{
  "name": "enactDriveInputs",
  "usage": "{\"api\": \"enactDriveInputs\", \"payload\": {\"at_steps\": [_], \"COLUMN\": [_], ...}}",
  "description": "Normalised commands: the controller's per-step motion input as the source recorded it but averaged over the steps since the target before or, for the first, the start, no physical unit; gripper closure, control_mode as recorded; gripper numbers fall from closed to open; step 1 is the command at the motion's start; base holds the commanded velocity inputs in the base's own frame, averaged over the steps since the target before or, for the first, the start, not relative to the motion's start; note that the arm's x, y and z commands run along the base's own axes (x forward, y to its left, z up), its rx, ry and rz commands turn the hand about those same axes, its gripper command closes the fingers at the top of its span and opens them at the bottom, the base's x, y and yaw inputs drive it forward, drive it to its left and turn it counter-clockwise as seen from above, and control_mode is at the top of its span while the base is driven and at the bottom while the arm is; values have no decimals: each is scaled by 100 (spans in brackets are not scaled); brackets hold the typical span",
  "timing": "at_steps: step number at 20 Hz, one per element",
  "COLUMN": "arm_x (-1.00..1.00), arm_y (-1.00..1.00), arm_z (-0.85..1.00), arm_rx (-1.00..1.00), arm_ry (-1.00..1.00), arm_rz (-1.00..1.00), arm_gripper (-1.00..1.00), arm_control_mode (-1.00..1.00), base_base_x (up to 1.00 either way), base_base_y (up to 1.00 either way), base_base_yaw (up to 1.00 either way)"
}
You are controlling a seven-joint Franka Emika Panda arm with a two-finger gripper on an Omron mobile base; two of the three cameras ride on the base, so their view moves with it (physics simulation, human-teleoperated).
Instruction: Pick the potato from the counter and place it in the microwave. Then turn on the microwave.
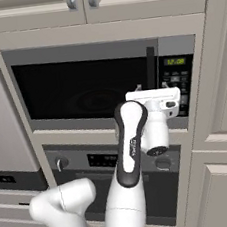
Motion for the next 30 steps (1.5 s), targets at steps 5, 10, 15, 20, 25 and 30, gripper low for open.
{"api": "enactDriveInputs", "payload": {"at_steps": [5,10,15,20,25,30], "arm_x": [28,4,0,0,-3,-38], "arm_y": [0,0,0,0,0,0], "arm_z": [0,0,0,0,0,0], "arm_rx": [0,0,0,0,0,0], "arm_ry": [0,0,0,0,0,0], "arm_rz": [0,0,0,0,0,2], "arm_gripper": [-100,100,100,100,100,100], "arm_control_mode": [-100,-100,-100,-100,-100,-100], "base_base_x": [0,0,0,0,0,0], "base_base_y": [0,0,0,0,0,0], "base_base_yaw": [0,0,0,0,0,0]}}
